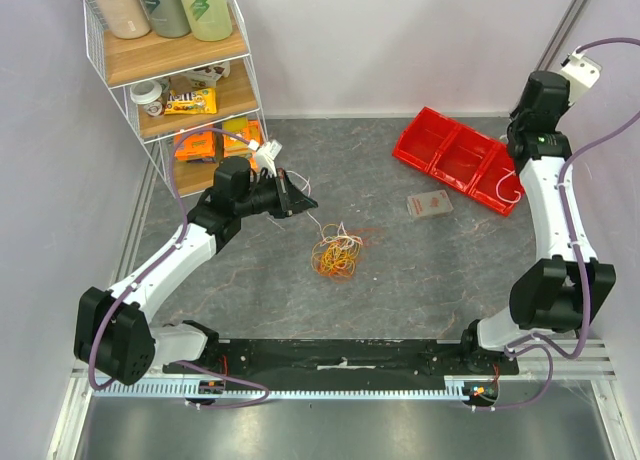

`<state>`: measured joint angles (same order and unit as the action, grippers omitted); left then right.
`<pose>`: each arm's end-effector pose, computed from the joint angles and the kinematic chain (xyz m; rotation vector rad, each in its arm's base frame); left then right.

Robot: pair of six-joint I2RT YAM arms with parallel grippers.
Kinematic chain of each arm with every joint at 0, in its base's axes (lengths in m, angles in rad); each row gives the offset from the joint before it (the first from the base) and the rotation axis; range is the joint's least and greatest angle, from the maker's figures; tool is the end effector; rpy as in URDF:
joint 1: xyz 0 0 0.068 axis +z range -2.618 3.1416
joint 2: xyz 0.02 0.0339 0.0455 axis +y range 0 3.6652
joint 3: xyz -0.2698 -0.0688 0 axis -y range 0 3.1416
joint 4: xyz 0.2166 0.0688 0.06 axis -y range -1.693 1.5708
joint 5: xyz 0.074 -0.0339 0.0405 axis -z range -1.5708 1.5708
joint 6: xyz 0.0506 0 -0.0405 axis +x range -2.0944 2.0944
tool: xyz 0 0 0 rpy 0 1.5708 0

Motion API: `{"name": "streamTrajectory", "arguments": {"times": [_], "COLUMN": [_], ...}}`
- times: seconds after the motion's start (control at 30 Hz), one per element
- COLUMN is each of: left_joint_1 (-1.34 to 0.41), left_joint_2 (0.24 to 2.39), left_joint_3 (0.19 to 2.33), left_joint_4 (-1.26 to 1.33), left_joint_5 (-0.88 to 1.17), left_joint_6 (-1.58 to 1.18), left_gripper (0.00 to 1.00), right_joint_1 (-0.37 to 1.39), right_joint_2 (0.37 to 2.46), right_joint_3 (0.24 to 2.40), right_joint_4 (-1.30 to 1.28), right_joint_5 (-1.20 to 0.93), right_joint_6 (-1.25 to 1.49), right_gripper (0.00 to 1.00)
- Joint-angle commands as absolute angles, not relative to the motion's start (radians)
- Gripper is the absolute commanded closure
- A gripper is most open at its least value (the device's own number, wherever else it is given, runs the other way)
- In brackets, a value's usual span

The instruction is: Untangle the cables

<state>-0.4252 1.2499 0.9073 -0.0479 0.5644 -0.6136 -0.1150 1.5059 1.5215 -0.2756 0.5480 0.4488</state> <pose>0.2321 -0.1348 0.3088 0.2053 2.0965 -1.2079 0.3262 -0.0642 0.4160 0.8544 1.5839 -0.2629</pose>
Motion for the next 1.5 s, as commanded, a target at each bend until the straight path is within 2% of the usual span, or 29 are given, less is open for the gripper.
{"name": "streamTrajectory", "arguments": {"times": [0.0, 0.33, 0.53, 0.73, 0.9, 1.13, 1.3, 1.4, 1.47], "left_joint_1": [-0.426, -0.426, -0.428, -0.428, -0.429, -0.428, -0.428, -0.429, -0.428], "left_joint_2": [1.23, 1.229, 1.226, 1.229, 1.229, 1.229, 1.226, 1.232, 1.239], "left_joint_3": [0.902, 0.897, 0.896, 0.894, 0.893, 0.893, 0.894, 0.893, 0.893], "left_joint_4": [-0.003, 0.025, 0.026, 0.029, 0.032, 0.034, 0.034, 0.032, 0.034], "left_joint_5": [0.598, 0.607, 0.604, 0.611, 0.614, 0.615, 0.612, 0.615, 0.623], "left_joint_6": [-0.641, -0.652, -0.65, -0.657, -0.66, -0.66, -0.657, -0.66, -0.664], "left_gripper": [0.98, 0.98, 0.98, 0.98, 0.98, 0.98, 0.98, 0.98, 0.98], "right_joint_1": [-0.129, -0.14, -0.198, -0.221, -0.241, -0.264, -0.265, -0.265, -0.264], "right_joint_2": [1.537, 1.592, 1.635, 1.592, 1.623, 1.837, 1.976, 1.985, 1.987], "right_joint_3": [1.595, 1.595, 1.481, 1.318, 1.266, 1.382, 1.466, 1.48, 1.502], "right_joint_4": [-0.239, -0.224, -0.206, -0.178, -0.16, -0.162, -0.233, -0.265, -0.313], "right_joint_5": [0.508, 0.514, 0.456, 0.454, 0.408, 0.285, 0.29, 0.265, 0.265], "right_joint_6": [0.483, 0.499, 0.546, 0.578, 0.589, 0.51, 0.462, 0.465, 0.468], "right_gripper": [1.0, 1.0, 1.0, 1.0, 1.0, 1.0, 1.0, 0.88, 0.74]}}
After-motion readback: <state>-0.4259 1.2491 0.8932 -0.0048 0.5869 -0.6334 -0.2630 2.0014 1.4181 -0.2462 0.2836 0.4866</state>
